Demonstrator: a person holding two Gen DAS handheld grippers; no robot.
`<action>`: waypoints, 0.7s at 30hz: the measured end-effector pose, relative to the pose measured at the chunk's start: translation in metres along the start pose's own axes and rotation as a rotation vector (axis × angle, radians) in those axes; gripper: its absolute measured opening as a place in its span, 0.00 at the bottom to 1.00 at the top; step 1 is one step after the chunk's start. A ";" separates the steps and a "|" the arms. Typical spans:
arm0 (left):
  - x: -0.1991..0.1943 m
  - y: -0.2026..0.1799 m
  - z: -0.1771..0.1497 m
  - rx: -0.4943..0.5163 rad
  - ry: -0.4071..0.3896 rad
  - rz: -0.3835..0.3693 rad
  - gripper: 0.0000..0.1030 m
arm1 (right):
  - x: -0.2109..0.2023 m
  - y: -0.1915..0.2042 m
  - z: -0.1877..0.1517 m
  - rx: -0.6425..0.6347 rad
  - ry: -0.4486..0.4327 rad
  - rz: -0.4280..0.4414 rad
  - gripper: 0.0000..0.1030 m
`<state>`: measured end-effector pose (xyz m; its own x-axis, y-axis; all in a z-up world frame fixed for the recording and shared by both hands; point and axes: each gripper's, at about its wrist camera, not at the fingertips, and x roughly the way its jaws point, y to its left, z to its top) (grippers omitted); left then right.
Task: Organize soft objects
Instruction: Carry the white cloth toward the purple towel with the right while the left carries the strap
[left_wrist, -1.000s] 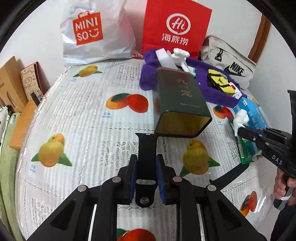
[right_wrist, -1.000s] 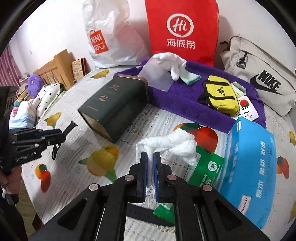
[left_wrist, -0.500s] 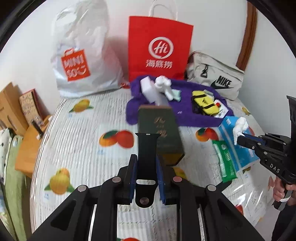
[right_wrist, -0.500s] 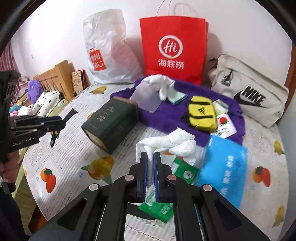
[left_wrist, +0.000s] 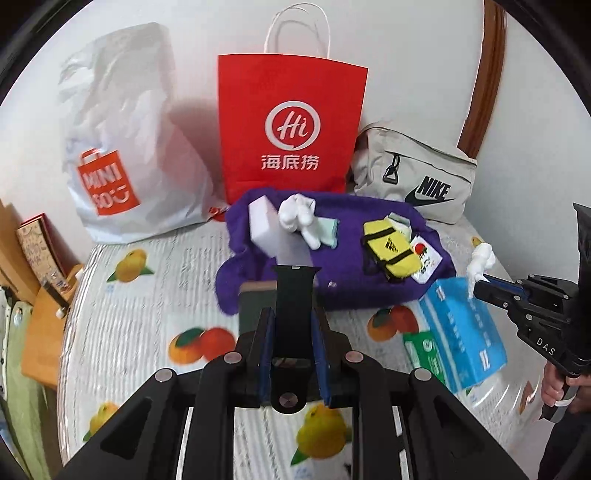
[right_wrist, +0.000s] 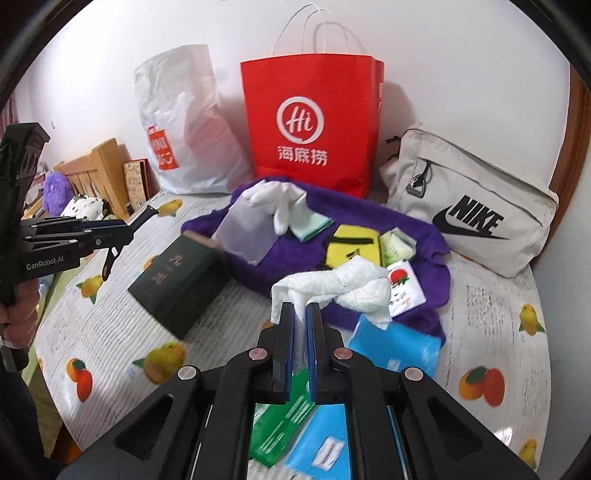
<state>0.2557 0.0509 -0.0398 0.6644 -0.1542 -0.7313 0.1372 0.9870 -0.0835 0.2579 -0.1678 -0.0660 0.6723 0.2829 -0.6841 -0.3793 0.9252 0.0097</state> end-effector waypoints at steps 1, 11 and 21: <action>0.004 -0.001 0.004 0.000 0.003 -0.003 0.19 | 0.003 -0.005 0.005 0.002 -0.003 -0.002 0.06; 0.057 -0.021 0.047 0.026 0.044 -0.030 0.19 | 0.048 -0.038 0.034 0.026 0.019 0.005 0.06; 0.114 -0.029 0.076 0.005 0.096 -0.067 0.19 | 0.086 -0.063 0.048 0.067 0.065 0.004 0.06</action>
<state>0.3831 0.0011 -0.0689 0.5799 -0.2144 -0.7860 0.1827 0.9744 -0.1309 0.3699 -0.1892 -0.0902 0.6274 0.2711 -0.7300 -0.3371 0.9396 0.0593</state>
